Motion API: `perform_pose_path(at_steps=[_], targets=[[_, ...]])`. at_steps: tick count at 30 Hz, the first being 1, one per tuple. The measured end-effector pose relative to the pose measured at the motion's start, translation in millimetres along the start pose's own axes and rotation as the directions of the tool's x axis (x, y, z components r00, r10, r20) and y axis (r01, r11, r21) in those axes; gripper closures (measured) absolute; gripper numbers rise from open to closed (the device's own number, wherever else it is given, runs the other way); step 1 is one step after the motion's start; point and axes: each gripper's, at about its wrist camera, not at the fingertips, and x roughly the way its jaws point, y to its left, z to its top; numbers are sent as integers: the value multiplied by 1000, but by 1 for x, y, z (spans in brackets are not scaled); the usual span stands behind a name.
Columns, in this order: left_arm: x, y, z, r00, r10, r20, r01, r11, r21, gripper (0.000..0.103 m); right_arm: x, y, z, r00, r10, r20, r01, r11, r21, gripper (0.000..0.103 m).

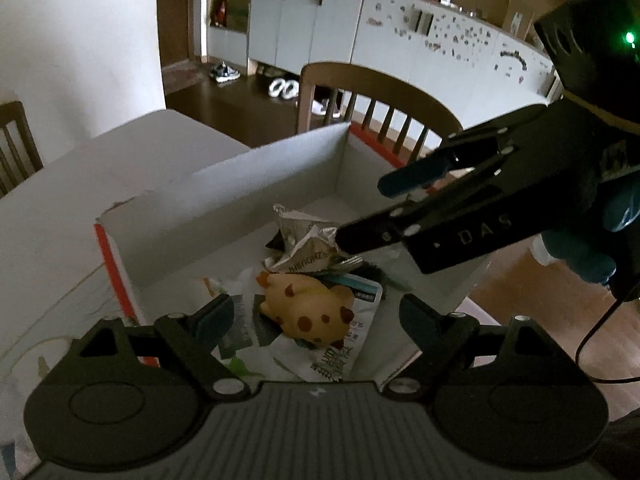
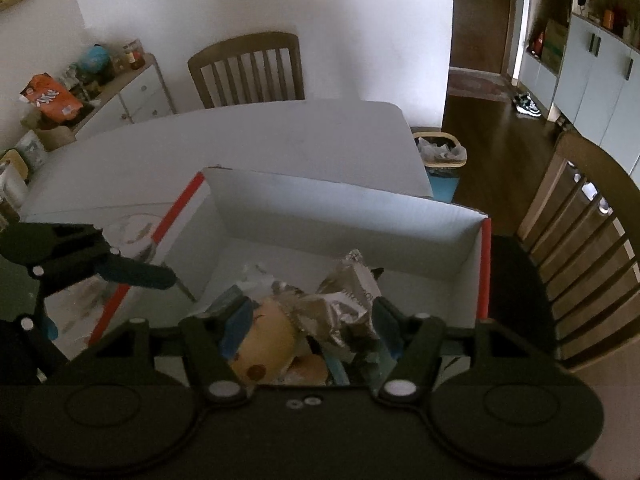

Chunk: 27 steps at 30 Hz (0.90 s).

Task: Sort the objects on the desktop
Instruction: 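Open the right tool to drop the foil bag while the left tool releases the plush toy into the box, then move both tools back from the shoebox to the turntable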

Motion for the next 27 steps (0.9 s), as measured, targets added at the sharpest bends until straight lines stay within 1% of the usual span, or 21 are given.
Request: perform_pose_path(at_steps=[9,13,16,19,22,27], targets=[[-38,6,-20,997,-15,78,16,1000,-13,13,-26,32,-9,999,-17,51,16,1000,12,37],[-55,17,-33,995,-18,103,20,1000,-15,13,-33,51,-15,997,-29,75,28,1000,14,37],[-67,27,-43,993,-21,117,24,1000,-20,13,-36,64,-21,996,-40,75,38,999,29,37],[-77,38,-54,992,-38,117,41,999,-22,13,-38,79,-26,996,-49,75,46,998,37,37],[-89,48,-65,992,-40,123,42,999,-17,13,-44,95,-31,995,-40,90,37,999,35,37],[-110,67,-84,991,-27,129,29,999,-14,13,-47,129,-37,995,-28,100,27,1000,6,31]])
